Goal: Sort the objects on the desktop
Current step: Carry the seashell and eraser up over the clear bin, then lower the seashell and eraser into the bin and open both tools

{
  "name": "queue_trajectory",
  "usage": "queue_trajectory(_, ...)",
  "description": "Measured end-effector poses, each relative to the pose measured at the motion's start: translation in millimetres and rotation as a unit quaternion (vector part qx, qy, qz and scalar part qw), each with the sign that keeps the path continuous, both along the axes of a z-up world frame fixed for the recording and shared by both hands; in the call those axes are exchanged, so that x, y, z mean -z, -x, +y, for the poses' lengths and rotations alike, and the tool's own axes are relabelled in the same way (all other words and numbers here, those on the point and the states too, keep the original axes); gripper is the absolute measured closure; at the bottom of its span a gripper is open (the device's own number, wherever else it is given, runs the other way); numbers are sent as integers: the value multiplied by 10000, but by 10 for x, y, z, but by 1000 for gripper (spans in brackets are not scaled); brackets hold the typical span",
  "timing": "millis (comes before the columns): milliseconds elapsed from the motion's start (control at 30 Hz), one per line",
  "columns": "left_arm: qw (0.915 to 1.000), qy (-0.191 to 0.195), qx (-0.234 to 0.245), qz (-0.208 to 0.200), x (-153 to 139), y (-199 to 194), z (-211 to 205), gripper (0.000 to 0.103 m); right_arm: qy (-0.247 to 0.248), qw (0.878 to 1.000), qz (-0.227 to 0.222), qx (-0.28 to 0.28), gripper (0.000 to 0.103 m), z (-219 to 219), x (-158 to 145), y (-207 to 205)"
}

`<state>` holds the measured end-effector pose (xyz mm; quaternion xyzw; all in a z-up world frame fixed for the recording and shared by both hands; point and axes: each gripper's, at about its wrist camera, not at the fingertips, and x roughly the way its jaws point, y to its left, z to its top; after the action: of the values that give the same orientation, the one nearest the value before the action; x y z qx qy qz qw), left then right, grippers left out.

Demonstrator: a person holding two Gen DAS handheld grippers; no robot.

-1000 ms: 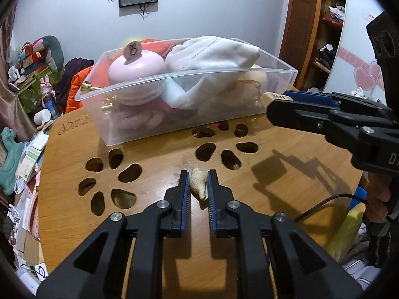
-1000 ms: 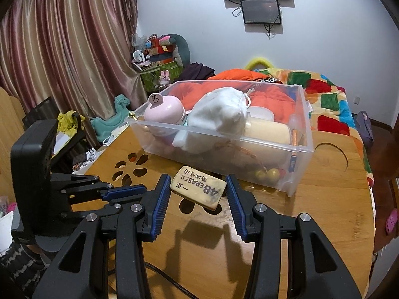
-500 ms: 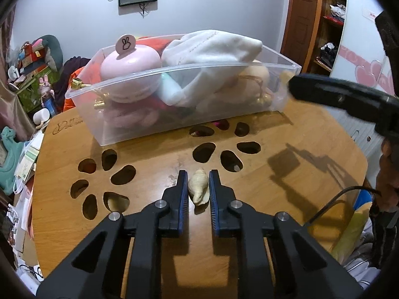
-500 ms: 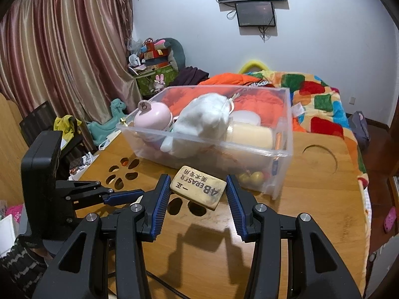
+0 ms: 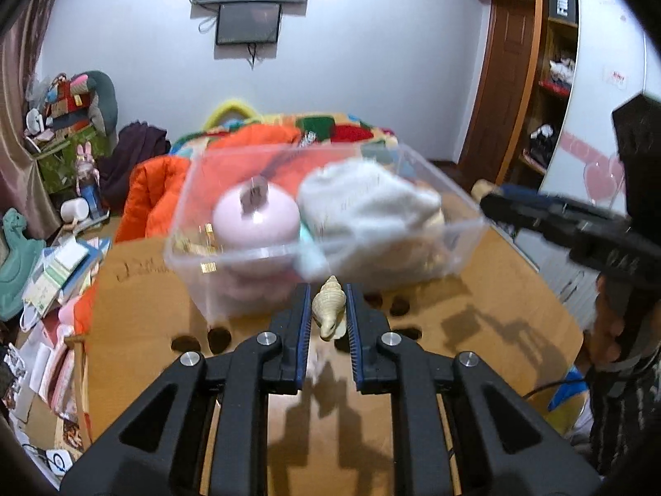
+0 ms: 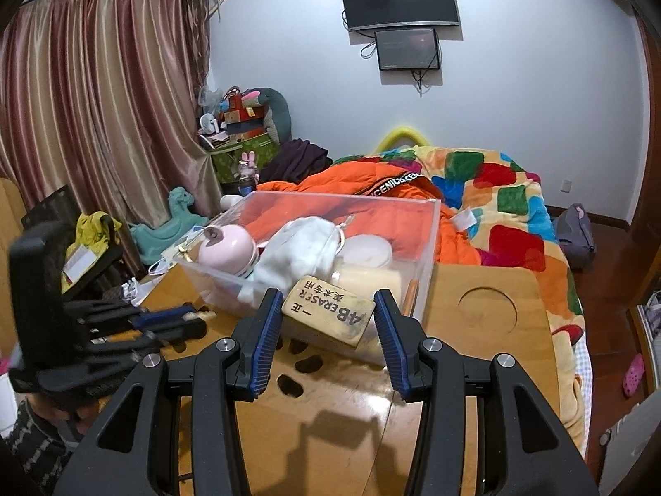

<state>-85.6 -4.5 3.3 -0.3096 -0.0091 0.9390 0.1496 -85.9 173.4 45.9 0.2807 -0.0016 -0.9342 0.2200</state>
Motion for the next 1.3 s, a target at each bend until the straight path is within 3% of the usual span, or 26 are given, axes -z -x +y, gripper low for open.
queue_trajectory(333, 9996, -130, 123, 237, -209, 208, -13, 87, -89, 9999, -64, 48, 61, 25, 43, 193)
queue_trajectory(633, 9995, 19, 159, 277, -278, 496, 45, 87, -174, 9997, -175, 57, 61, 26, 116, 483)
queue_trajectory(1100, 9988, 361, -164, 292, -187, 932, 116, 87, -266, 9992, -297, 4, 61, -109, 198, 964)
queue_trajectory(1300, 9991, 267, -174, 263, -174, 970, 104, 82, -381, 9989, -287, 44, 60, -169, 228, 1069)
